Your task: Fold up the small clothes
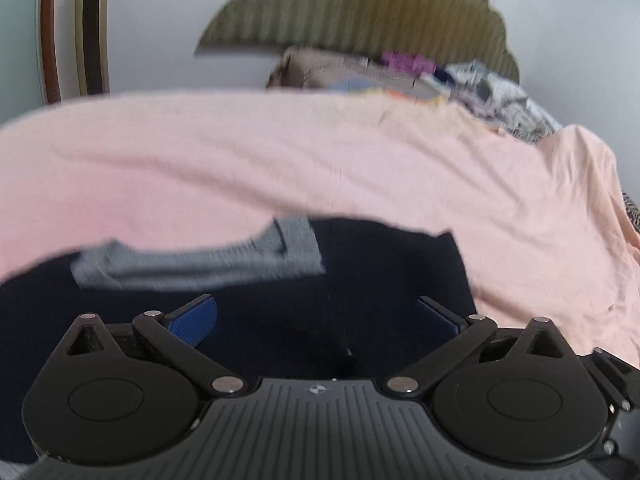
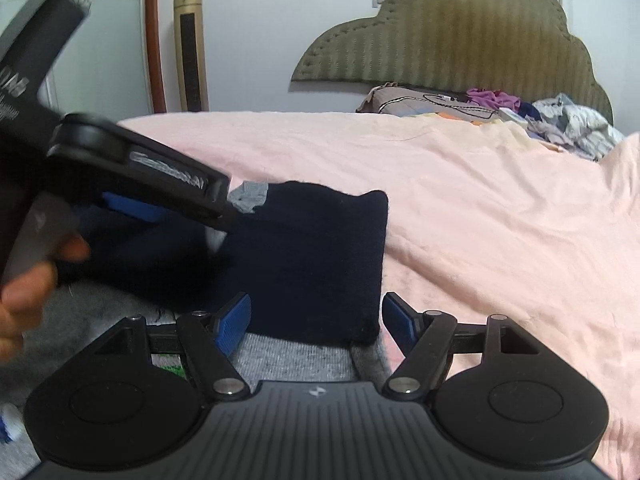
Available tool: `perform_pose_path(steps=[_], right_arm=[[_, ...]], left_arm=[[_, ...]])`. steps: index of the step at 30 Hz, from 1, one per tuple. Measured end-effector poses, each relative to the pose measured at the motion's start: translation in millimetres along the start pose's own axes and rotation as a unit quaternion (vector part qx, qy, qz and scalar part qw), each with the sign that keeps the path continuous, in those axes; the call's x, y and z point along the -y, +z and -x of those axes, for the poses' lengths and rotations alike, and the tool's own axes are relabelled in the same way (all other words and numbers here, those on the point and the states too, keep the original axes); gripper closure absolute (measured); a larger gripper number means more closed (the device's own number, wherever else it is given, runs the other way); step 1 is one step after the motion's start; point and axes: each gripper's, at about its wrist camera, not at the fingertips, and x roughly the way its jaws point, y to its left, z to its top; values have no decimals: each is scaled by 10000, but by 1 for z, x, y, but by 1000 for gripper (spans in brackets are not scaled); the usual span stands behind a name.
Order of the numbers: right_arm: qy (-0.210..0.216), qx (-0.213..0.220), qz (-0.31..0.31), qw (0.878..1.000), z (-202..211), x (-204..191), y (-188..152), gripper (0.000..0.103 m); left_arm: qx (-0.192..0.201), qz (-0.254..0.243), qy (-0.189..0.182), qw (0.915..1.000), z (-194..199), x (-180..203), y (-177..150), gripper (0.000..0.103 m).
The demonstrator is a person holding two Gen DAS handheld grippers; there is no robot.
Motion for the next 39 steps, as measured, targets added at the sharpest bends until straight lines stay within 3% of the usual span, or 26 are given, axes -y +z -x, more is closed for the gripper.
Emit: perform_pose_path(steps=[2, 5, 10, 14, 17, 18, 19, 20, 21, 22, 25, 30, 34, 39], right_arm=[[300, 31, -236, 9993, 0, 5, 6, 31], [951, 8, -731, 9928, -5, 10, 14, 31], [2115, -261, -1378, 9673, -37, 11, 26, 31], [2408, -570, -1556, 9563, -74, 0, 36, 31], [2750, -662, -1970, 9387, -97, -6, 39, 31], [2804, -671, -2059, 9351, -103, -8, 40, 38], [2787, -715, -2093, 9346, -108, -10, 41, 55], [2686, -778, -2073, 9375, -110, -13, 41, 65], [2530, -803, -2005, 9430, -110, -16, 43, 86], [2370, -761, -1885, 9500, -107, -18, 43, 93], [2047, -441, -1659, 9636, -86, -8, 46, 93], [1074, 70, -1311, 9855, -51, 19, 55, 94], [588, -26, -1140, 9917, -51, 32, 55, 93], [-33, -290, -705, 9971, -59, 16, 47, 90]], left_arm=[[119, -80, 69, 9999, 13, -8, 3, 0], [406, 55, 516, 9978, 40, -33, 0, 0], [691, 223, 1300, 9889, 75, -77, -21, 0], [641, 497, 1486, 9856, 96, -110, -40, 0], [589, 664, 1599, 9831, 104, -126, -51, 0], [585, 713, 1656, 9819, 106, -131, -54, 0], [589, 743, 1704, 9808, 110, -135, -56, 0], [590, 766, 1765, 9795, 113, -139, -59, 0], [594, 784, 1820, 9784, 115, -143, -60, 0], [616, 813, 1889, 9767, 117, -146, -63, 0], [653, 888, 2069, 9721, 126, -161, -67, 0], [529, 1169, 2200, 9670, 130, -187, -69, 0], [324, 1193, 2237, 9668, 119, -191, -69, 0], [64, 775, 2474, 9658, 98, -181, -77, 0]])
